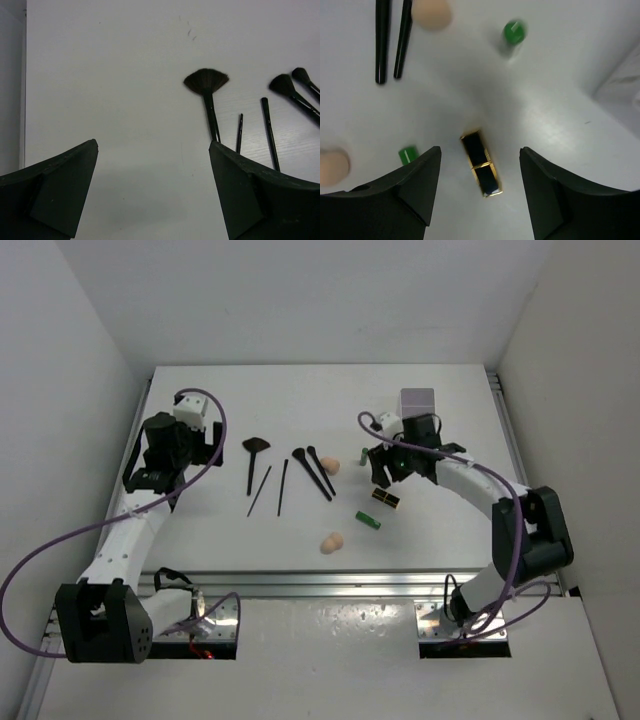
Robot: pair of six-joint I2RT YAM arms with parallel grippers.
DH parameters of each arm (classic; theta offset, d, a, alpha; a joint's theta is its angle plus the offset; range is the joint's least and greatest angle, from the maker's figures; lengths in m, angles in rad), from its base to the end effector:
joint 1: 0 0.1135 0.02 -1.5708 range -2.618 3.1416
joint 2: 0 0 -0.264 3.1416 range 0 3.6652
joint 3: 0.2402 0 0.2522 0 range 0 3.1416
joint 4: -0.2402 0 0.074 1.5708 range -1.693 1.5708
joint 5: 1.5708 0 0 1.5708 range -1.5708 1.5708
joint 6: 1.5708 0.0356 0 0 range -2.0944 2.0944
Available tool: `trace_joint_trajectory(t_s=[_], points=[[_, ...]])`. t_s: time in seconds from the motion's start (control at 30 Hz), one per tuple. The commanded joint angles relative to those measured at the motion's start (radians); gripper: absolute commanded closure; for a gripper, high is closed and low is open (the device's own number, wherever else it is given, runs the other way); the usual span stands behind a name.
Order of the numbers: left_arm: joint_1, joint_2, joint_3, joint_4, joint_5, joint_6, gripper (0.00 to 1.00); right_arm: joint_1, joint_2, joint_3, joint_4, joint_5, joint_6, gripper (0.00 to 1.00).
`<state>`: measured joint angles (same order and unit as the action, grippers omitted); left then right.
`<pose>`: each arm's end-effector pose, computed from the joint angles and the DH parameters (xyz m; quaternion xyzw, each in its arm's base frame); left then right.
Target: Organize the makeup
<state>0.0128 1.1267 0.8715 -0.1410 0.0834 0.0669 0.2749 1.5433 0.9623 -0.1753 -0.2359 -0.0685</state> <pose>0.2598 0.0004 0.3059 0.0456 0.8308 -0.0126 0.5546 0.3148 0.0974 0.2186 -0.2017 0.8905 0.1480 0.3801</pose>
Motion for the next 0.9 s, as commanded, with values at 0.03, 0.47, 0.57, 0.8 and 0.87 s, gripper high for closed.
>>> trace_joint_trajectory(t_s=[0.03,0.47,0.57,0.8,0.87], points=[[0.009,-0.067,-0.035,0.007,-0.062,0.019,0.0,0.035,0.086,-0.001,-0.219,-0.029,-0.099,0.36],[0.027,-0.206,-0.1,0.017,-0.136,0.028,0.0,0.075,0.251,0.061,-0.204,0.07,-0.145,0.33],[0.036,-0.228,-0.109,0.017,-0.136,0.019,0.0,0.09,0.268,0.062,-0.179,0.113,-0.157,0.37],[0.036,-0.257,-0.128,0.017,-0.145,0.019,0.0,0.106,0.285,0.098,-0.191,0.162,-0.183,0.91],[0.036,-0.268,-0.137,0.017,-0.145,0.019,0.0,0.106,0.262,0.086,-0.207,0.165,-0.183,1.0]])
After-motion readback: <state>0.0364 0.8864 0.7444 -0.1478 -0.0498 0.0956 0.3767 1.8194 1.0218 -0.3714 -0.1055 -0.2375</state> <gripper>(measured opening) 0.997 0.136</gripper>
